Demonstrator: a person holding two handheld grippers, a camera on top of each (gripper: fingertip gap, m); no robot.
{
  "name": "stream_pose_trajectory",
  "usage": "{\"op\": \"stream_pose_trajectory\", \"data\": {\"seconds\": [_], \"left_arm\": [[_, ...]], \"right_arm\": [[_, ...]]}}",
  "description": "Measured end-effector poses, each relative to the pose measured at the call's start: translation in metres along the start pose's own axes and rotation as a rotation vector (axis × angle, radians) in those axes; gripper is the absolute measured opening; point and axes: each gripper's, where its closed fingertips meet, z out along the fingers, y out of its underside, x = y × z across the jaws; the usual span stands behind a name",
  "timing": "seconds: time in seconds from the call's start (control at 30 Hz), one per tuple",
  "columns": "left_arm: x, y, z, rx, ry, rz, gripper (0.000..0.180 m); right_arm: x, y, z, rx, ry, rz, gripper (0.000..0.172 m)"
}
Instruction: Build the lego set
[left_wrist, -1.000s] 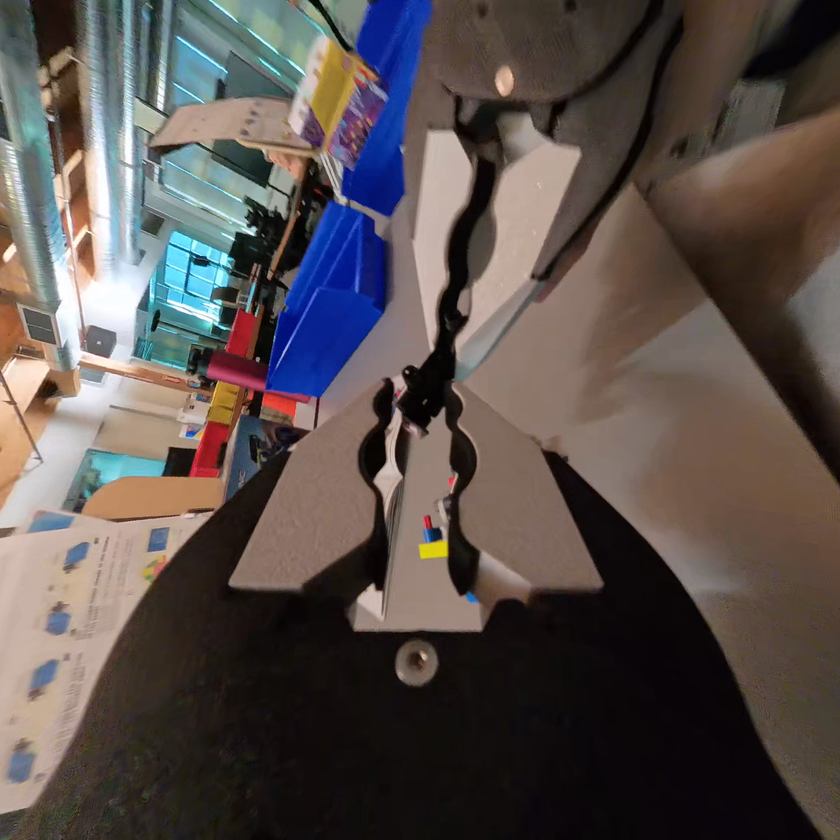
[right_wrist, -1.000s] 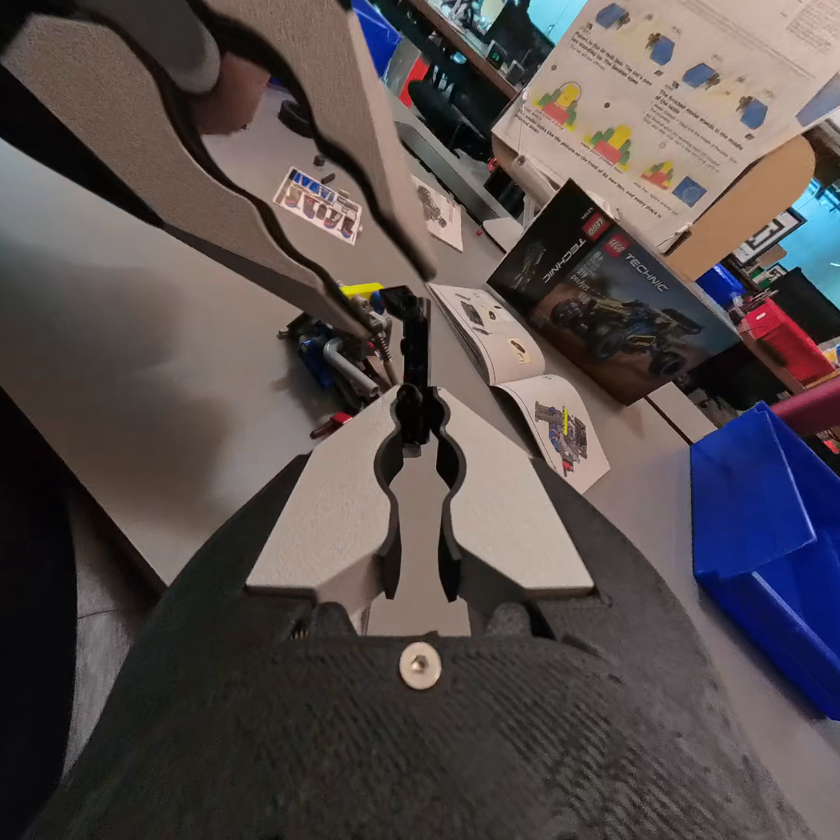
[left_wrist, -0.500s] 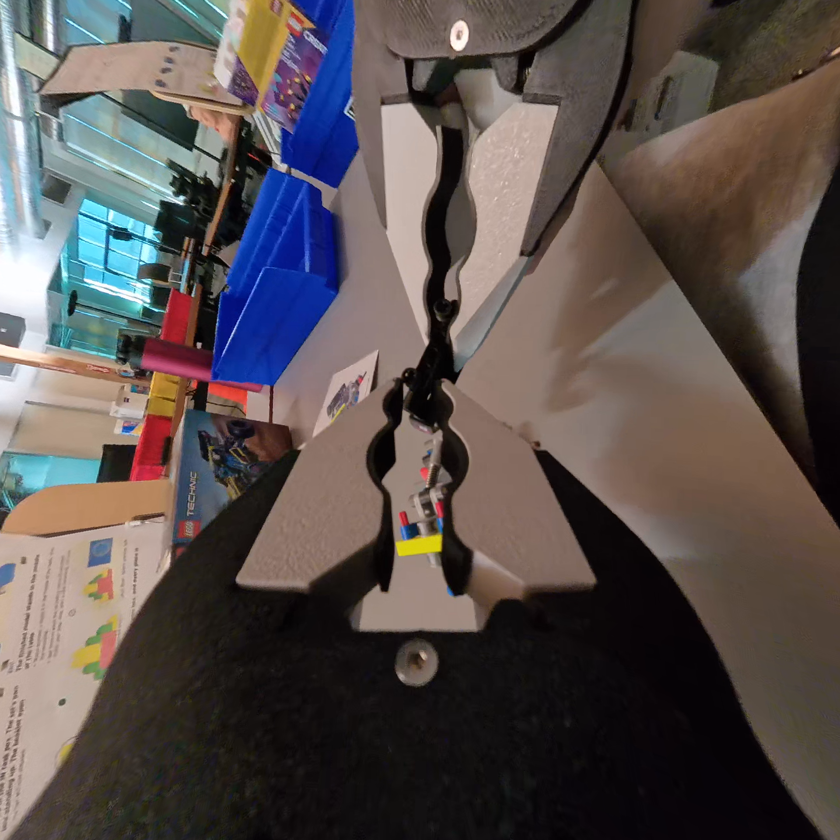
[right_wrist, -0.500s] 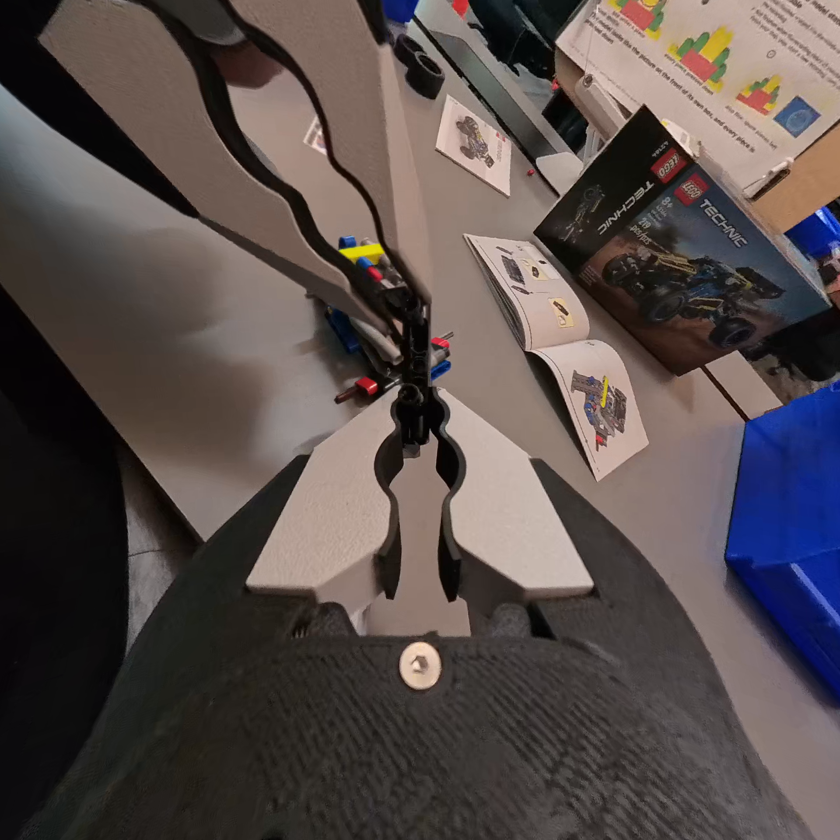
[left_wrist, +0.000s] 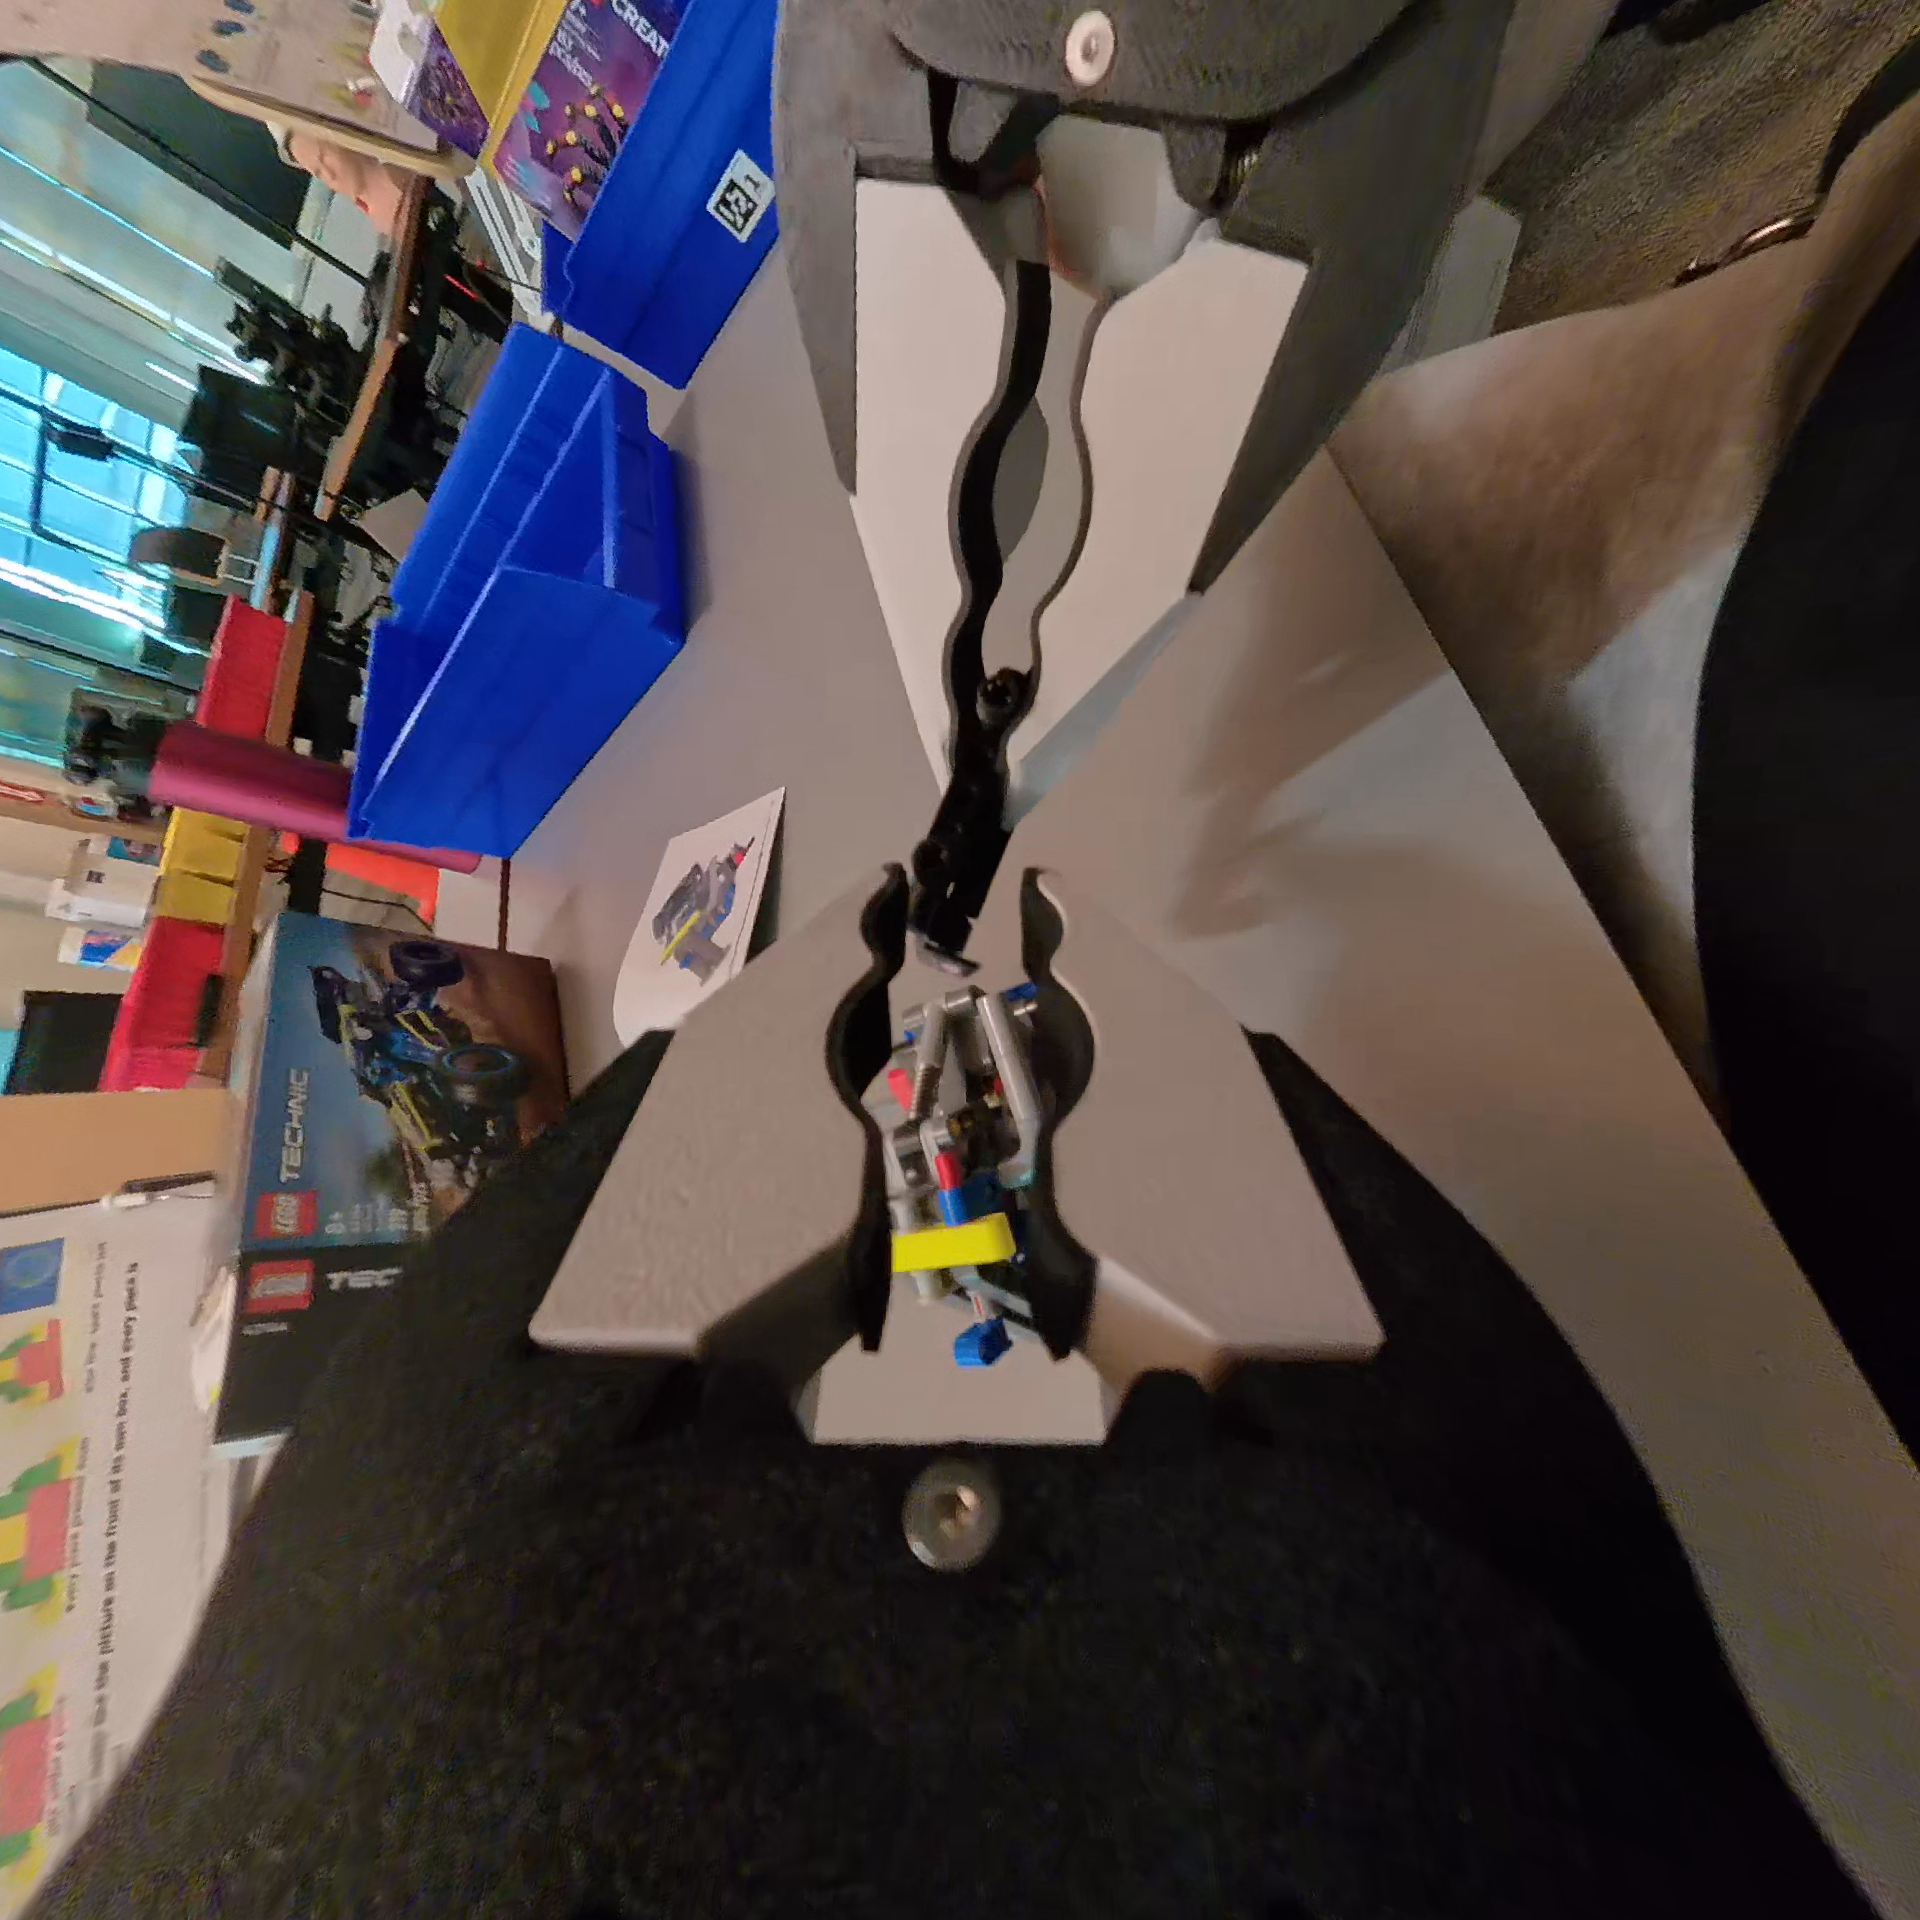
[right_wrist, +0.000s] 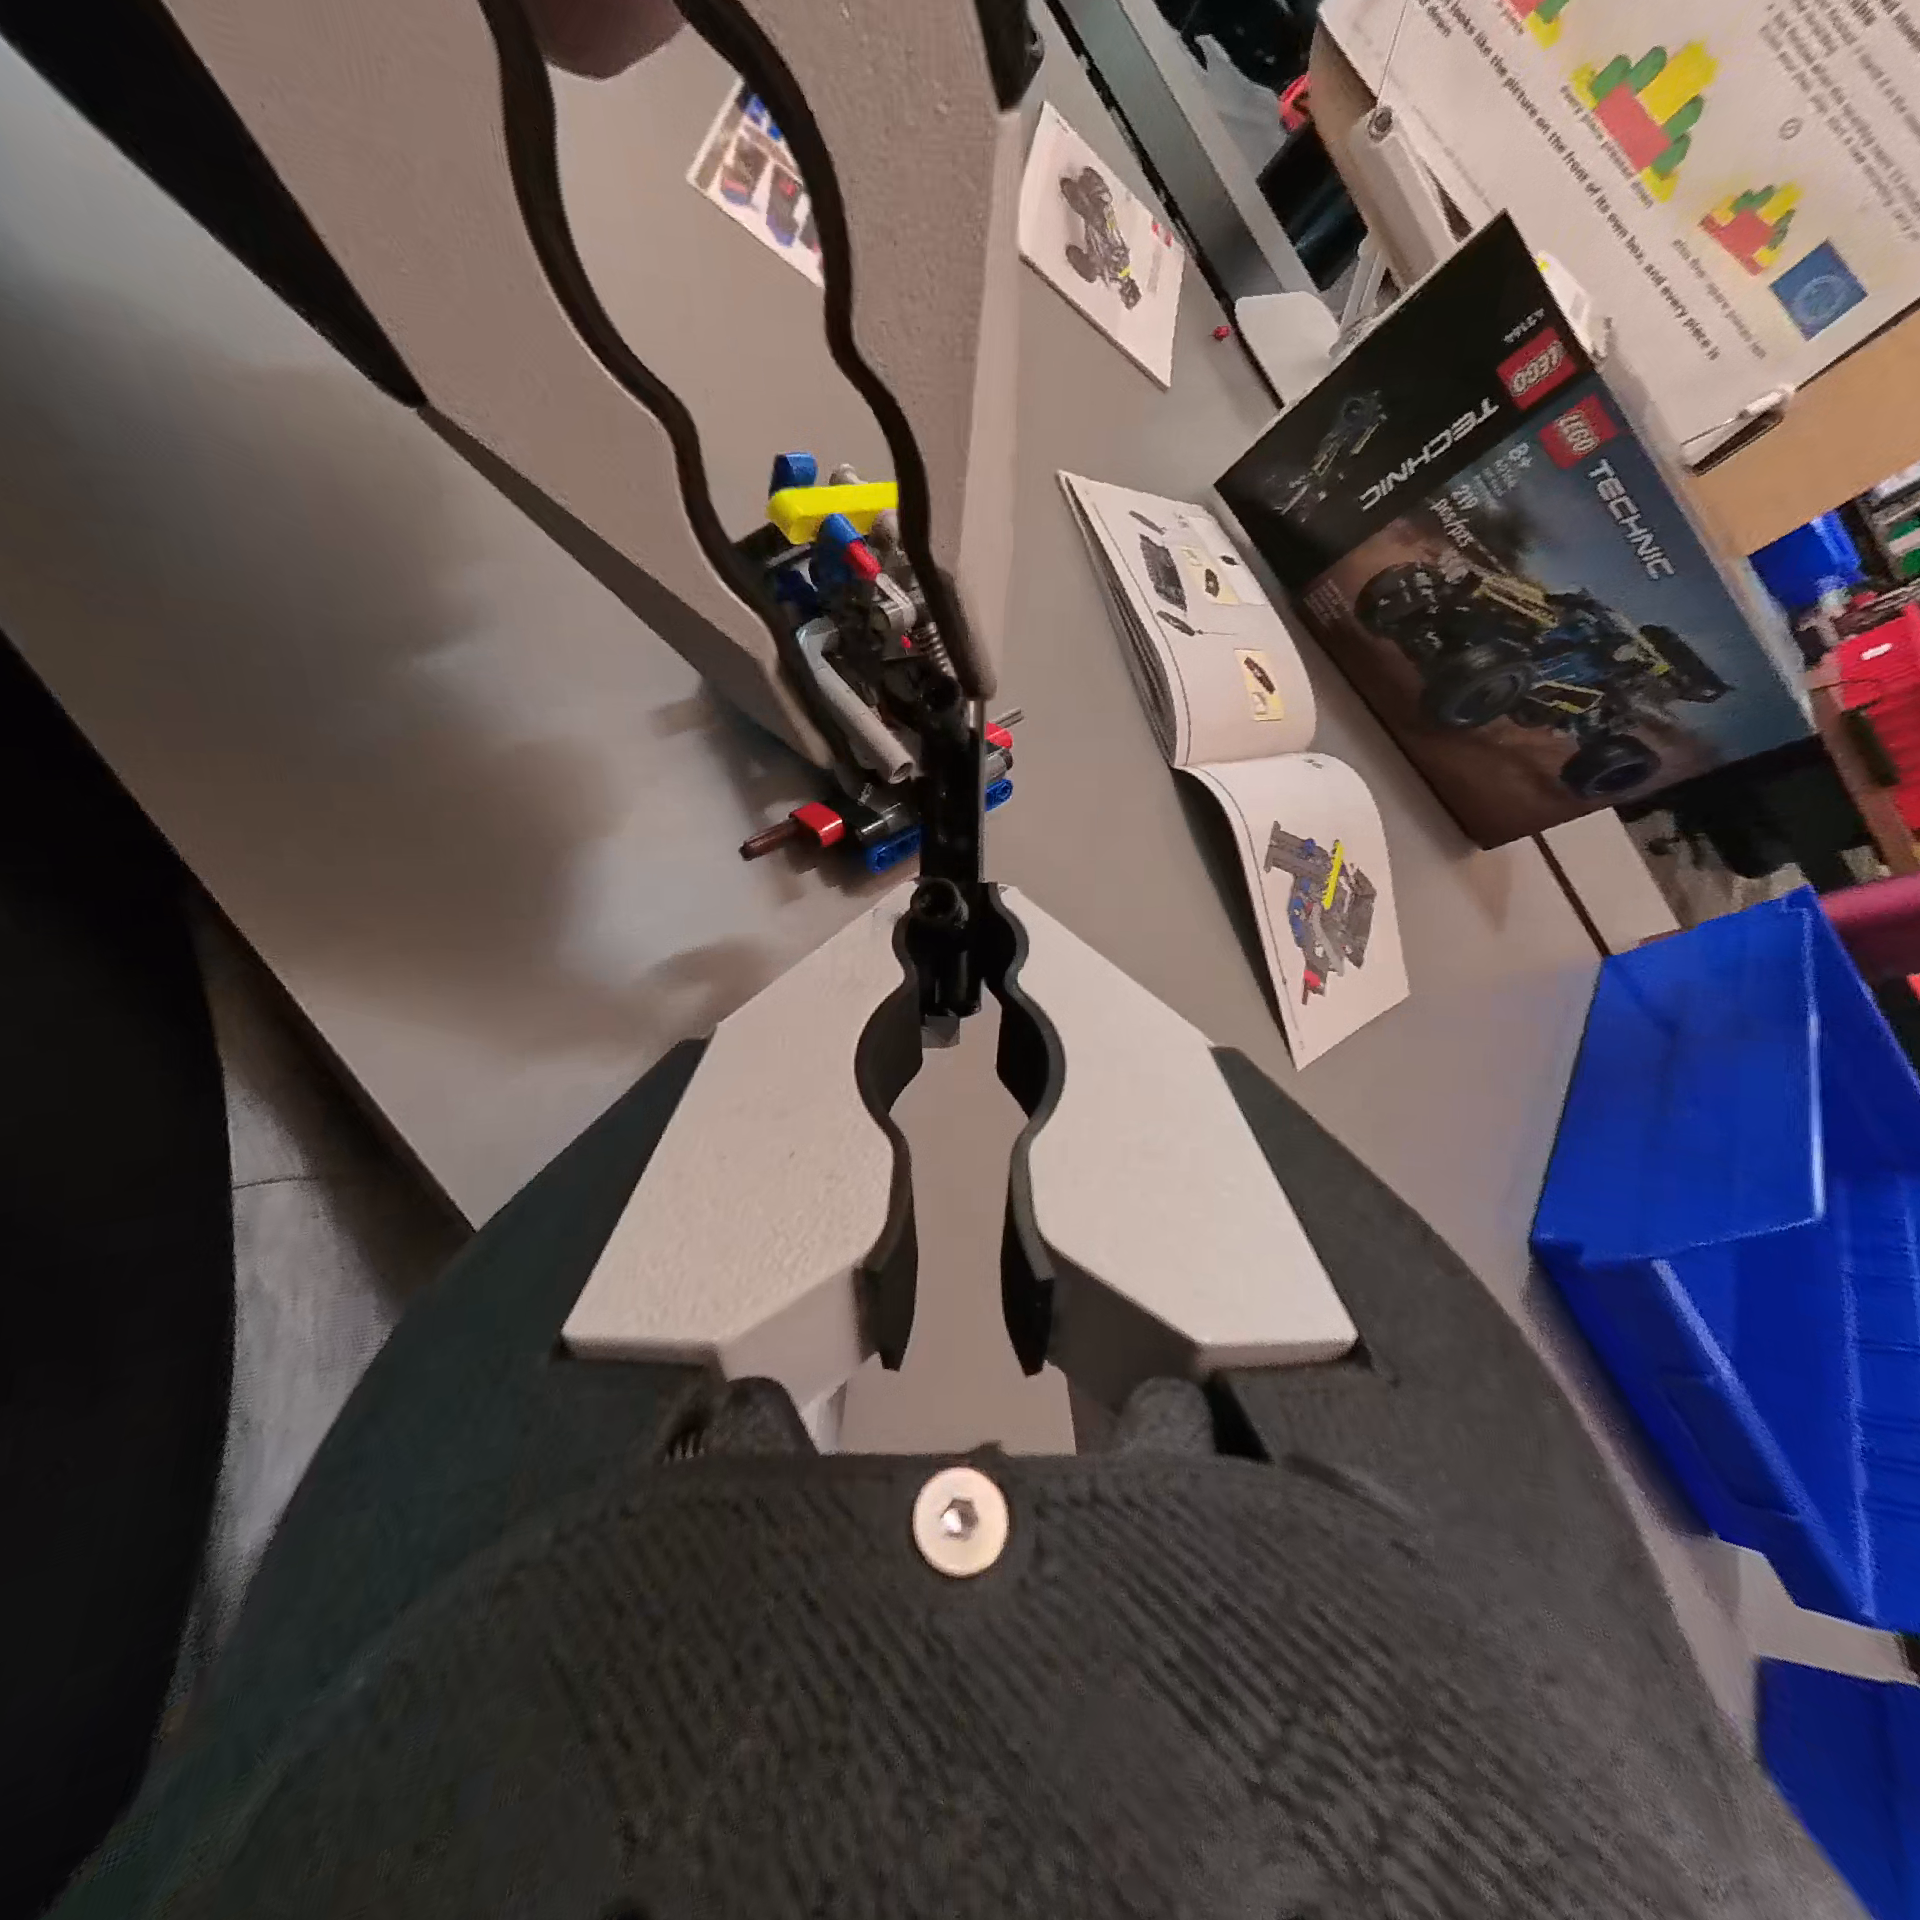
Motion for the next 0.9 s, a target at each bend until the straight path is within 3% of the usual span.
{"op": "stream_pose_trajectory", "data": {"seconds": [0.07,0.37,0.67,0.73,0.77,0.83,0.9], "left_arm": [[-0.001,0.001,0.001,-0.024,-0.013,0.028,0.003],[0.004,0.003,0.005,-0.015,0.047,-0.044,0.003],[0.004,0.002,0.007,-0.038,0.045,-0.004,0.003],[-0.004,-0.001,0.006,0.033,0.049,-0.153,0.003],[-0.008,-0.004,0.004,0.096,0.066,-0.272,0.003],[-0.014,-0.017,-0.002,0.274,0.140,-0.564,0.003],[-0.027,-0.019,-0.007,0.407,0.147,-0.819,0.003]], "right_arm": [[-0.004,0.002,0.001,-0.029,-0.007,-0.038,0.005],[-0.007,0.007,0.001,-0.062,-0.048,-0.041,0.005],[-0.005,0.011,0.002,-0.098,-0.021,-0.098,0.005],[0.008,0.001,-0.004,0.023,0.009,-0.032,0.014],[0.019,-0.006,-0.011,0.101,0.027,0.042,0.031],[0.032,-0.018,-0.026,0.279,-0.027,0.229,0.048],[0.035,-0.022,-0.034,0.415,-0.142,0.432,0.048]]}}
